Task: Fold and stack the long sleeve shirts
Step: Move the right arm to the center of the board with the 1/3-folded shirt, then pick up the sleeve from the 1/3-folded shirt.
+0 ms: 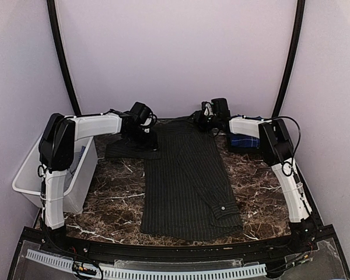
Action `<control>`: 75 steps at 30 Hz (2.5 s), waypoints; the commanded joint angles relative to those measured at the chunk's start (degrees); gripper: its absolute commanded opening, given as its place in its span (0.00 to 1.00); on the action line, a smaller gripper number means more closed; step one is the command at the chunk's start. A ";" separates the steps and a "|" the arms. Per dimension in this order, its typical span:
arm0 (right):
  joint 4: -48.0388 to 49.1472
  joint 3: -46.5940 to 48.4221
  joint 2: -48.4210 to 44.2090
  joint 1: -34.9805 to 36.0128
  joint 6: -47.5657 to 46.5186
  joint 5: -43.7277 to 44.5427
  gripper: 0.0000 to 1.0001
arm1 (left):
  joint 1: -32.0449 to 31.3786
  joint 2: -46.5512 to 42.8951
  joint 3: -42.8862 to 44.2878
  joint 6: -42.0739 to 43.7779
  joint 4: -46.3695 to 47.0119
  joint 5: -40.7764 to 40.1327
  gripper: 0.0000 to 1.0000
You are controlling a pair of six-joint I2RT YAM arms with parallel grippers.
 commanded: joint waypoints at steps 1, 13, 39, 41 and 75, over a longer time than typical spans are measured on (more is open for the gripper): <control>0.80 -6.64 -12.13 1.71 -5.55 0.29 0.47 | -2.44 2.41 3.55 0.45 0.68 -8.99 0.51; -0.21 -29.10 -36.61 4.65 -15.75 11.28 0.50 | -5.40 13.46 15.32 1.76 -1.76 -23.23 0.54; -0.28 -47.05 -54.30 6.98 -18.17 16.07 0.48 | -3.61 15.73 16.59 2.40 0.72 -20.74 0.16; -0.28 -47.45 -54.43 7.11 -18.17 15.99 0.48 | -3.60 15.51 16.65 2.69 0.90 -20.62 0.10; 5.14 -42.17 -39.42 13.53 -12.53 8.59 0.77 | -3.60 -11.58 -5.24 7.47 13.68 13.68 0.00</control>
